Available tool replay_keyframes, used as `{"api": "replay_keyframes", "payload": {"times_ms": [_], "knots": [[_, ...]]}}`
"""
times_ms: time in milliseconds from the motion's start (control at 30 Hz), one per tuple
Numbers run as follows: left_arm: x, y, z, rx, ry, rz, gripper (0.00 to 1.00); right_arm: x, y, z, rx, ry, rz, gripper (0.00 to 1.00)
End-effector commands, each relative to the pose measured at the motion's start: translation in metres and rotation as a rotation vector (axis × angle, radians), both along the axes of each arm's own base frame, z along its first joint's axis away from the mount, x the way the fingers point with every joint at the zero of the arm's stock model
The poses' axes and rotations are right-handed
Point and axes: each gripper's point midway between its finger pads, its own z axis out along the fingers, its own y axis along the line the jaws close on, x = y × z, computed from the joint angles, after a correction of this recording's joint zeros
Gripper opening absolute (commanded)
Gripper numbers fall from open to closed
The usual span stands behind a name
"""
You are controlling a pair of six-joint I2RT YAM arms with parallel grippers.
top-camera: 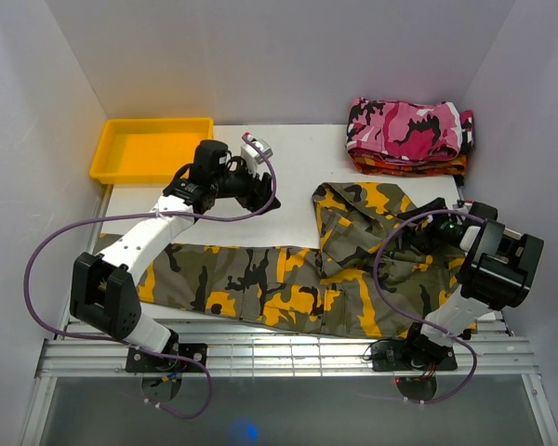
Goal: Fold and stack the trousers
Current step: Flatten the trousers out
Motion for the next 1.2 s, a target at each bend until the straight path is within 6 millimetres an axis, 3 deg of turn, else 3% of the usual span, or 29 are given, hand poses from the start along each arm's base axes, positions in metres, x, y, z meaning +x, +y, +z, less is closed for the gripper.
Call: {"api": "replay_keyframes", "payload": {"times_ms": [0,67,100,133,167,233,333,433,533,600,633,667,733,767,833,867,900,967,1000,1067,1100,1167], "knots": [[-0.004,0.007,0.021,-0.015,-0.044,0.017,0.75,0.021,0.000,0.009,0.029,-0.061,-0.023,0.89],[-0.004,0.009,0.020,-0.008,-0.043,0.026,0.76,0.029,0.002,0.010,0.047,-0.067,-0.018,0.73],[-0.004,0.010,0.021,-0.007,-0.043,0.028,0.75,0.032,0.001,0.014,0.049,-0.078,-0.014,0.72],[-0.004,0.011,0.021,-0.007,-0.045,0.029,0.75,0.035,0.001,0.016,0.057,-0.081,-0.008,0.56],[-0.005,0.012,0.019,-0.006,-0.038,0.032,0.75,0.037,0.002,0.021,0.060,-0.088,0.001,0.49],[-0.010,0.015,0.018,-0.003,-0.033,0.032,0.75,0.041,0.003,0.036,0.045,-0.117,0.028,0.40],[-0.013,0.018,0.017,0.001,-0.032,0.036,0.76,0.050,0.001,0.055,0.030,-0.154,0.039,0.39],[-0.013,0.022,0.016,0.008,-0.037,0.049,0.75,0.058,0.001,0.068,0.006,-0.175,0.078,0.08],[-0.010,0.031,0.019,-0.007,-0.020,0.081,0.75,0.059,0.009,0.091,-0.009,-0.227,0.129,0.08],[-0.008,0.046,0.024,-0.067,0.042,0.105,0.75,0.068,0.014,0.119,-0.044,-0.314,0.166,0.08],[0.000,0.065,0.026,-0.095,0.064,0.148,0.75,0.070,0.025,0.137,-0.062,-0.362,0.208,0.08],[0.001,0.072,0.029,-0.131,0.098,0.162,0.75,0.081,0.029,0.164,-0.095,-0.434,0.239,0.08],[-0.008,0.079,0.036,-0.197,0.138,0.130,0.76,0.087,0.062,0.185,-0.112,-0.497,0.351,0.08],[-0.007,0.087,0.039,-0.210,0.134,0.141,0.76,0.097,0.072,0.215,-0.141,-0.574,0.391,0.08],[-0.016,0.088,0.055,-0.249,0.078,0.111,0.79,0.100,0.117,0.229,-0.132,-0.627,0.517,0.08],[-0.017,0.087,0.066,-0.264,0.026,0.101,0.81,0.103,0.132,0.251,-0.143,-0.694,0.557,0.08],[-0.020,0.087,0.071,-0.274,0.000,0.094,0.83,0.098,0.165,0.257,-0.115,-0.728,0.642,0.08],[-0.028,0.088,0.078,-0.286,-0.033,0.097,0.86,0.091,0.202,0.273,-0.144,-0.823,0.735,0.08],[-0.029,0.088,0.081,-0.290,-0.054,0.095,0.87,0.085,0.233,0.287,-0.152,-0.875,0.793,0.08],[-0.039,0.087,0.085,-0.305,-0.076,0.074,0.89,0.079,0.262,0.302,-0.162,-0.952,0.856,0.08],[-0.040,0.086,0.093,-0.322,-0.123,0.063,0.90,0.072,0.288,0.314,-0.144,-0.999,0.906,0.08],[-0.045,0.089,0.100,-0.350,-0.161,0.092,0.91,0.068,0.311,0.325,-0.138,-1.041,0.932,0.08]]}}
